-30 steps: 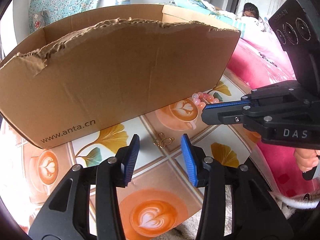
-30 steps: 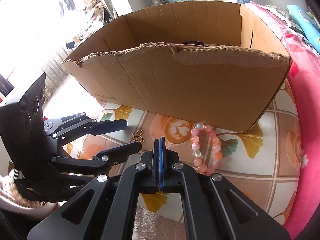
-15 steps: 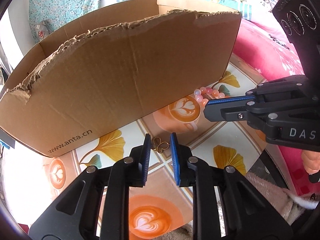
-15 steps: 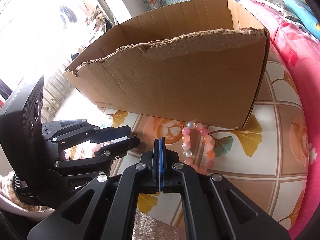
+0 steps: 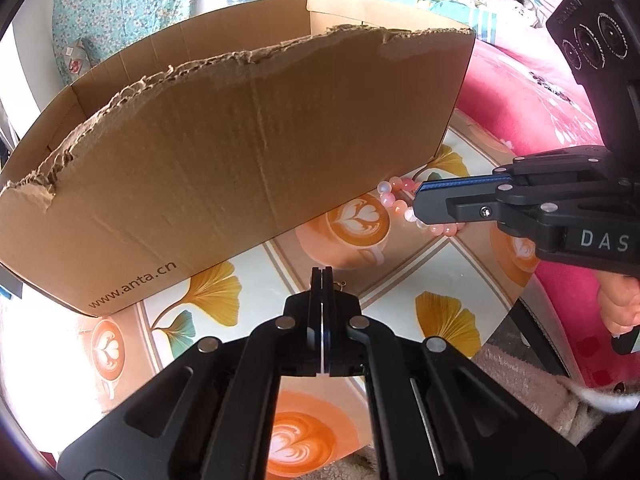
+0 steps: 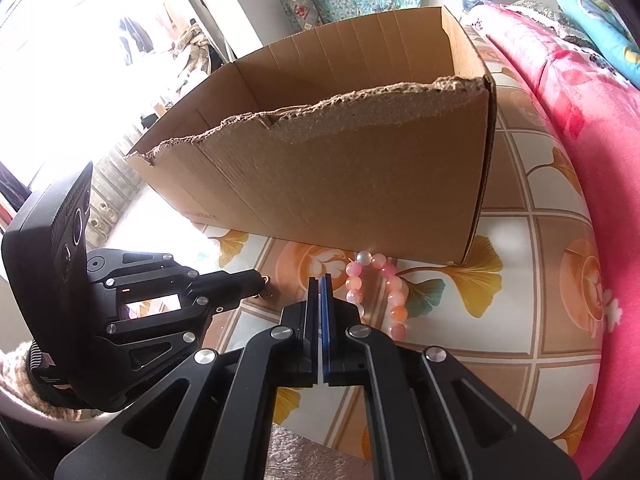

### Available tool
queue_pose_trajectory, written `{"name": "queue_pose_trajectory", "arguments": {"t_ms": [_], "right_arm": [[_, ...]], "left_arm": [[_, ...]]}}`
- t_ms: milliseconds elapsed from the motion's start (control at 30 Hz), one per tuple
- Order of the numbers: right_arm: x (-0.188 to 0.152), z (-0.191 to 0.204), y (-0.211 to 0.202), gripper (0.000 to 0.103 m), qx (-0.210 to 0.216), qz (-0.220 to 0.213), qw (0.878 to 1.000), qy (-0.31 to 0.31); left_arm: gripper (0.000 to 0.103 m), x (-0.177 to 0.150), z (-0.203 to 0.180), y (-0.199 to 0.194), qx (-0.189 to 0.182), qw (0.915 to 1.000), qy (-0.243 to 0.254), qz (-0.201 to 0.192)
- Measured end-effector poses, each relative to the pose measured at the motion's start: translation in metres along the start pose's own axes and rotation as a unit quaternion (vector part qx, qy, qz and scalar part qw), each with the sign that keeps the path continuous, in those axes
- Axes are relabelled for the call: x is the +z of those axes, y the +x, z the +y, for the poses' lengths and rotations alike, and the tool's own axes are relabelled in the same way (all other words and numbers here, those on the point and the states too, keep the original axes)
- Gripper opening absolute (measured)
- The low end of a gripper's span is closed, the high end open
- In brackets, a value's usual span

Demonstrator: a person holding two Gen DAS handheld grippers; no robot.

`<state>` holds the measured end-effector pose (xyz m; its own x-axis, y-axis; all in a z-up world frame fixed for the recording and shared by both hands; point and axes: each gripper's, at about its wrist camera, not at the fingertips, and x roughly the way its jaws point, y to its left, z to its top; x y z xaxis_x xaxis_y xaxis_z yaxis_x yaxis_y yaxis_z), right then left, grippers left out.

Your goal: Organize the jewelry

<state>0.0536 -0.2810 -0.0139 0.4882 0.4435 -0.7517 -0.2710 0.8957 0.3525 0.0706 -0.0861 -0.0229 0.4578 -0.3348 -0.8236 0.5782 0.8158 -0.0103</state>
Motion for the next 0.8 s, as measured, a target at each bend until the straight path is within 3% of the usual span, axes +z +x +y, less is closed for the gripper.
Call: {"name": "queue_pose_trajectory", "arguments": {"t_ms": [133,400,800], "right_arm": [[0.000,0.000,-0.002,0.003,-0.001,0.003,1.000,0.001],[-0.001,0.011,0.006,0.003,0.000,0.011,1.000,-0.008],[-0.002,0.014,0.013,0.003,0.000,0.014,1.000,-0.005]], "left_arm": [[0.000,-0.002,0.002,-0.010,-0.012,0.9998,-0.006,-0.017],[0.000,-0.003,0.003,-0.001,0.029,0.9995,0.011,-0.003],[0.003,-0.003,-0.022,-0.004,-0.020,0.9996,0.021,-0.003]]}}
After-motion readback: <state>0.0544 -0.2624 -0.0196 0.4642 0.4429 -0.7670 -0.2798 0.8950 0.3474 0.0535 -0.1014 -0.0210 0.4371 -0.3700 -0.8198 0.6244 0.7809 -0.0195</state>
